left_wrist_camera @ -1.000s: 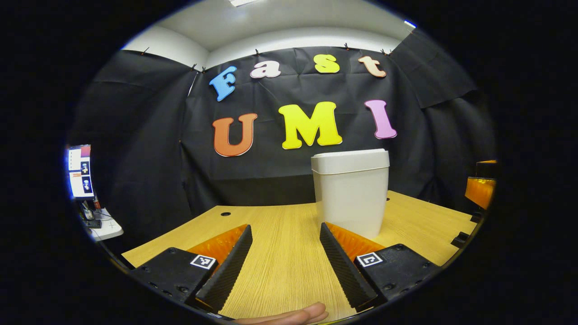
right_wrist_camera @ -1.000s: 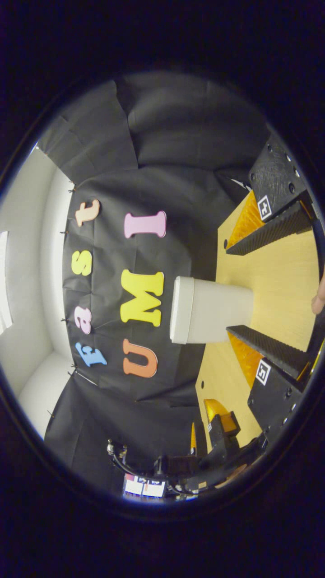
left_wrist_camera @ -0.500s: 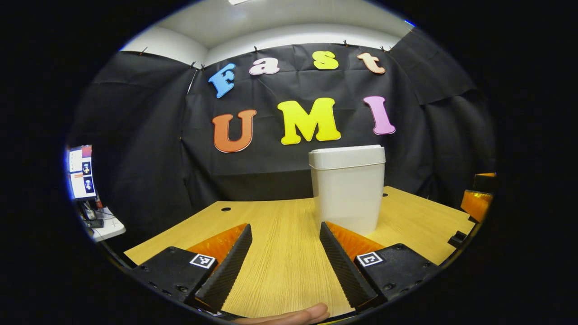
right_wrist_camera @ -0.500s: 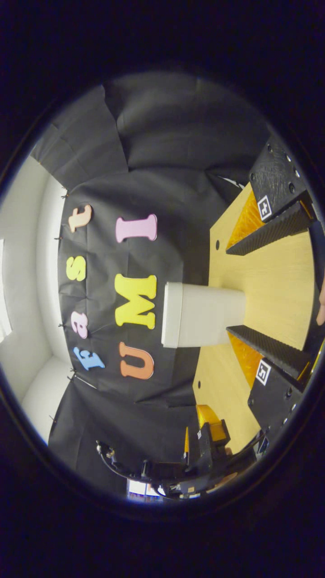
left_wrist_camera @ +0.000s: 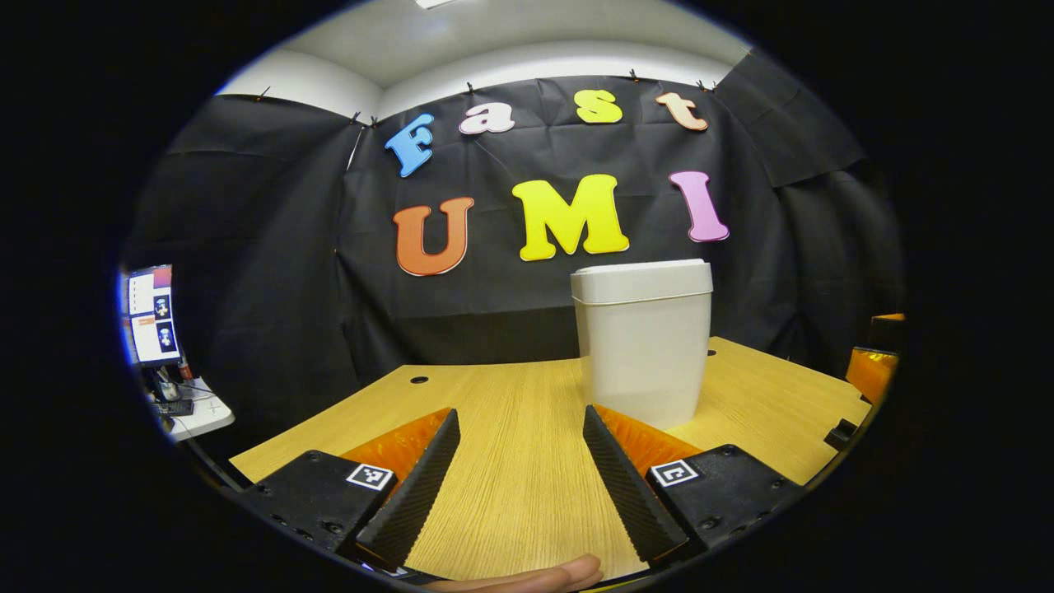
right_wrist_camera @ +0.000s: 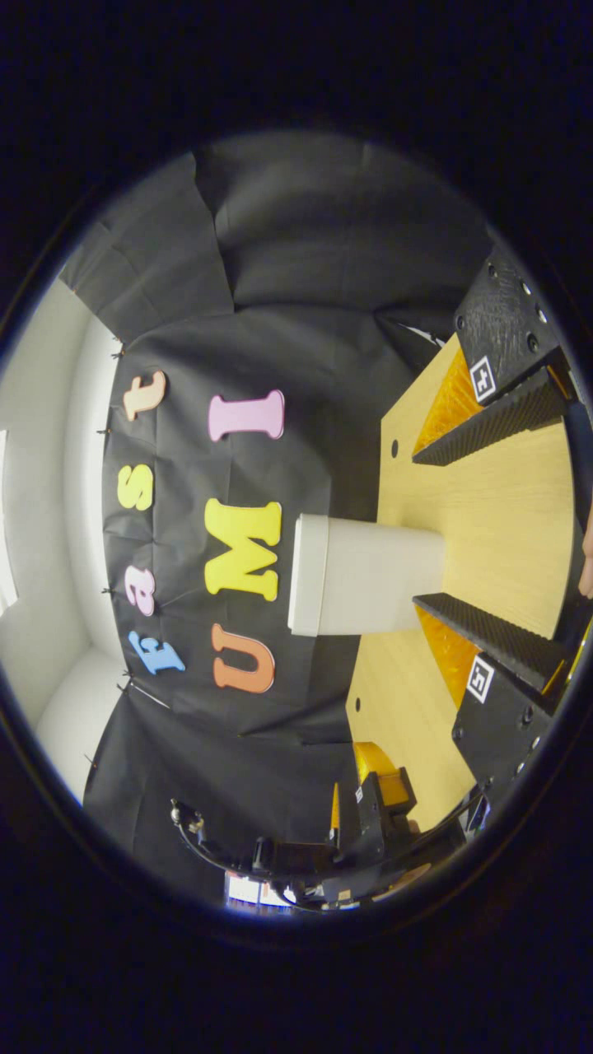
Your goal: Press the lid of the desktop garbage bin to open it, pick up the crumpled paper on the desktop and throw it into the bin, then pick up the pop can on the desktop and drop it into the bin, and finally close the garbage bin lid.
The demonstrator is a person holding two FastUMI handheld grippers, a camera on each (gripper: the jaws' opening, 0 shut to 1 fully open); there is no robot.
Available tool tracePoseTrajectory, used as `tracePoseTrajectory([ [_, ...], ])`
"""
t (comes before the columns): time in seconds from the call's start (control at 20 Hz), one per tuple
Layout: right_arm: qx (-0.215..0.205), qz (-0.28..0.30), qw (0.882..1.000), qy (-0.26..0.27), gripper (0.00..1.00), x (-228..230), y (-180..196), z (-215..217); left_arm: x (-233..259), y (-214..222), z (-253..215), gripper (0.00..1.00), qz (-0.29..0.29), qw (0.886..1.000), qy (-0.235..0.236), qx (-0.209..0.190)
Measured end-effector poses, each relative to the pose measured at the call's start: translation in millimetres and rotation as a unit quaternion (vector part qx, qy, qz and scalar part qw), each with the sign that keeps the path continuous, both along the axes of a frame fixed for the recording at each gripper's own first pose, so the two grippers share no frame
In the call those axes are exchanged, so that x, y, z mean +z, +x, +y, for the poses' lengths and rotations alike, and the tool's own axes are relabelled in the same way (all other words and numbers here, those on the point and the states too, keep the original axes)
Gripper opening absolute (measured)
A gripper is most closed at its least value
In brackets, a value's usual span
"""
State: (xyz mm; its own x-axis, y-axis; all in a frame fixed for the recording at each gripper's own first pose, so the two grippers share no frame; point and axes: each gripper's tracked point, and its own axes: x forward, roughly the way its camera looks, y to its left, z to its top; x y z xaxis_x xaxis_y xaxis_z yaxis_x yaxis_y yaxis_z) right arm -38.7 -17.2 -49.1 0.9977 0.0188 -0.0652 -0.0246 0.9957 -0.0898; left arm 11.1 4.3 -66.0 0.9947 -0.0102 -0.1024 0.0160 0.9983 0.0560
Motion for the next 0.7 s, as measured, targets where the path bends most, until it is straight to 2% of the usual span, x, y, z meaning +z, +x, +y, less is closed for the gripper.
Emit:
tracePoseTrajectory([
  [0.1, -0.005, -0.003, 1.0, -0.009, 0.98, 0.1, -0.3, -1.9, 0.4, -1.5, -0.7, 0.97, 0.001, 1.0, 0.001, -0.002],
  [0.2, -0.009, -0.004, 1.0, -0.018, 0.93, -0.8, 0.8, -1.9, 0.5, -0.8, -1.6, 0.97, -0.001, 1.0, 0.002, -0.003],
  [0.3, -0.007, -0.002, 1.0, -0.02, 0.98, -2.9, 0.4, -0.1, -0.3, -0.1, -4.2, 0.97, 0.0, 1.0, 0.004, -0.006],
  [0.35, -0.003, 0.001, 1.0, -0.018, 0.95, -4.1, 0.0, 2.3, -2.5, 0.8, -4.0, 0.97, 0.002, 1.0, 0.003, -0.006],
  [0.7, -0.002, 0.007, 1.0, -0.021, 0.95, -7.6, 1.4, 2.3, -3.9, -0.2, -5.4, 0.97, 0.007, 1.0, 0.005, -0.004],
])
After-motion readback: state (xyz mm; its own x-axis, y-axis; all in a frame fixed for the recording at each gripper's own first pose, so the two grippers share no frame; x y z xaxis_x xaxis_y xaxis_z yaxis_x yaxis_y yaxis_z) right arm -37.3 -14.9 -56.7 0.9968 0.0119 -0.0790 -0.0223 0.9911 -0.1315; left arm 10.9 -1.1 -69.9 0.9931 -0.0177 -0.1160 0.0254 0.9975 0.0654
